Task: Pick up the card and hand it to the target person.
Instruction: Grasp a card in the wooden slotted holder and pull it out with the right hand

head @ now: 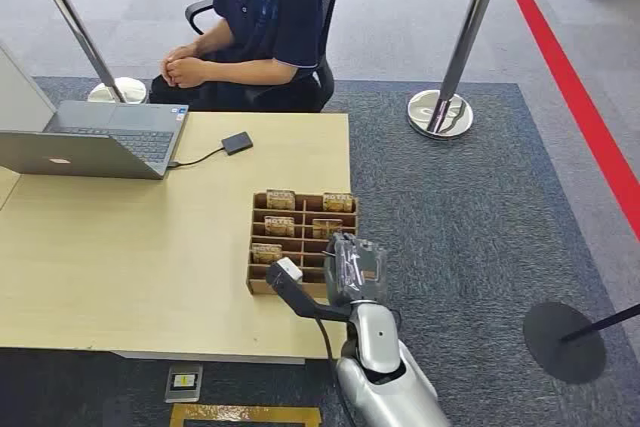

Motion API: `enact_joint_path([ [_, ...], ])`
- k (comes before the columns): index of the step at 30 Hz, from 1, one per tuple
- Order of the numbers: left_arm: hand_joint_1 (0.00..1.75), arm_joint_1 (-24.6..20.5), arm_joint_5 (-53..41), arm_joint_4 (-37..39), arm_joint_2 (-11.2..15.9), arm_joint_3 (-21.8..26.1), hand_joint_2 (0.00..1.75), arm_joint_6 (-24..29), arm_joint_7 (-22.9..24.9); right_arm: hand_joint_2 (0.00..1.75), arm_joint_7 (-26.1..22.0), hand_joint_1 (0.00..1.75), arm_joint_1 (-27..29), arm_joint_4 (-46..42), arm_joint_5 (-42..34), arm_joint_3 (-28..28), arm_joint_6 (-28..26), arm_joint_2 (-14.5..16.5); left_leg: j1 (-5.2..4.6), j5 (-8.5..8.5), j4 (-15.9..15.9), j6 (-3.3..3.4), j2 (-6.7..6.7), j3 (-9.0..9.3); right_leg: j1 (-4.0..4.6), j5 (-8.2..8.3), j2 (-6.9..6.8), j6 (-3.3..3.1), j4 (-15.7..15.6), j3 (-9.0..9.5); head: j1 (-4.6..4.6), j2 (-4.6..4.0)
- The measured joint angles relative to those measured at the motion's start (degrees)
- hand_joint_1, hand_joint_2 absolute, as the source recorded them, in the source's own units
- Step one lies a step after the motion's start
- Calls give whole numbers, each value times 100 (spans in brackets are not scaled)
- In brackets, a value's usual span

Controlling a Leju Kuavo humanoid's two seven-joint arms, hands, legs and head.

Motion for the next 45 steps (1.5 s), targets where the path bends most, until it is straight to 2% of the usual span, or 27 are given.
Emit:
enact_joint_path([
  [8, 0, 0, -3, 0, 0, 16, 0, 25, 22, 175, 9, 160, -2, -1, 19, 4, 8, 0, 0, 0, 0, 0, 0, 4, 0, 0, 0, 0, 0, 5, 0, 0],
  [13, 0, 0, 21, 0, -2, 46, 0, 76, 39, 175, -124, 158, -4, -29, -88, 9, -9, 0, 0, 0, 0, 0, 0, 8, 0, 0, 0, 0, 0, 8, 0, 0],
  [17, 0, 0, 32, 0, -2, 61, 0, 83, 41, 175, -353, 156, -18, -96, -379, 7, 105, 0, 0, 0, 0, 0, 0, 8, 0, 0, 0, 0, 0, 8, 0, 0],
  [25, 0, -8, -9, 0, -4, 139, 0, 69, 39, 175, -1073, 155, -263, -277, -1331, 6, 705, 25, 0, 0, 0, 0, 0, 8, 0, 0, 0, 0, 0, 5, -1, 0],
  [33, 0, -11, -78, 0, -4, 149, 0, 46, 43, 175, -1333, 155, -514, -411, -1795, 10, 1039, 61, 0, 0, 1, 0, 1, 8, 0, 0, 0, 0, 0, 4, -2, 0],
  [45, 0, -16, -158, 0, -4, 154, 0, 57, 147, 175, -1577, 158, -972, -433, -2362, 167, 1253, 28, 0, 0, 1, 0, 1, 8, 0, 0, 0, 0, 0, 4, -2, 0],
])
